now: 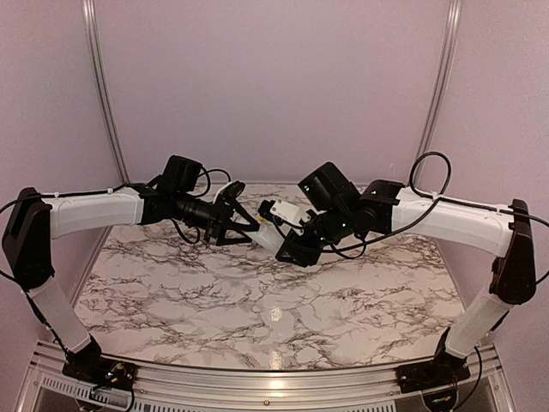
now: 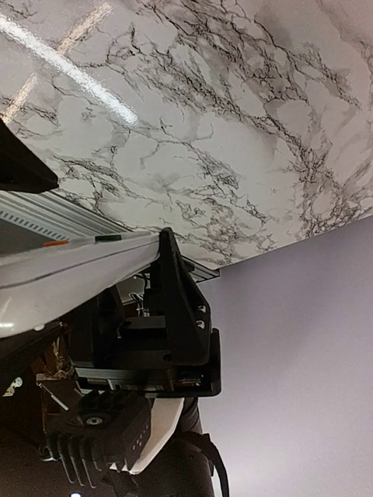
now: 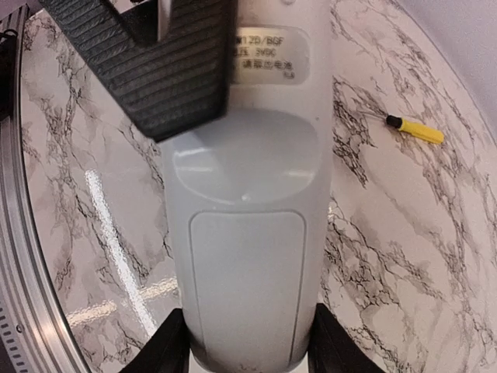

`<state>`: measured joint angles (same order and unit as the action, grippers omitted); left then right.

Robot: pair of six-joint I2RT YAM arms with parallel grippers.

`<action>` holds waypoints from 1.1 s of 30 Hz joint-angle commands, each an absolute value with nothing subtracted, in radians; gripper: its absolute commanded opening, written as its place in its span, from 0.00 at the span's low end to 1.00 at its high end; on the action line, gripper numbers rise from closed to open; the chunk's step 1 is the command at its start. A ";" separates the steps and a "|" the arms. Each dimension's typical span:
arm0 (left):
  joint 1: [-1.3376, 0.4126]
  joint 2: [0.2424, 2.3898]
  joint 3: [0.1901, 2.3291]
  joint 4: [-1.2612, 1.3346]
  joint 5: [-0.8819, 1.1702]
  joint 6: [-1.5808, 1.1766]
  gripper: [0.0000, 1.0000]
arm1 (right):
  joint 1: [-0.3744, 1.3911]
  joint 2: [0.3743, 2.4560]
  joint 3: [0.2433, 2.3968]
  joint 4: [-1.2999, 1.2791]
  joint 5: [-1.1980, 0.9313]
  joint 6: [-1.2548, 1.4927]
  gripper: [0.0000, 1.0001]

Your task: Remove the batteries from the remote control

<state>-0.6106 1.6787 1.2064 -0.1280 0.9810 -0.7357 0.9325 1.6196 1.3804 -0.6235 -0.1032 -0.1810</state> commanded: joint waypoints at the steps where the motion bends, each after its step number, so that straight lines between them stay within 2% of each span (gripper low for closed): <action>1: -0.615 1.706 1.246 -0.223 1.021 -0.676 0.59 | 0.947 1.632 1.436 -0.635 -0.104 -0.220 0.24; 13: -0.618 1.721 1.261 -0.292 1.021 -0.635 0.52 | 0.981 1.657 1.456 -0.645 -0.080 -0.247 0.24; 22: -0.620 1.730 1.269 -0.360 1.013 -0.577 0.44 | 0.995 1.668 1.460 -0.643 -0.068 -0.239 0.24; 26: -0.620 1.731 1.267 -0.368 1.015 -0.567 0.36 | 1.003 1.670 1.459 -0.640 -0.058 -0.235 0.23; 33: -0.620 1.720 1.258 -0.379 1.013 -0.565 0.12 | 1.008 1.676 1.458 -0.620 -0.026 -0.209 0.24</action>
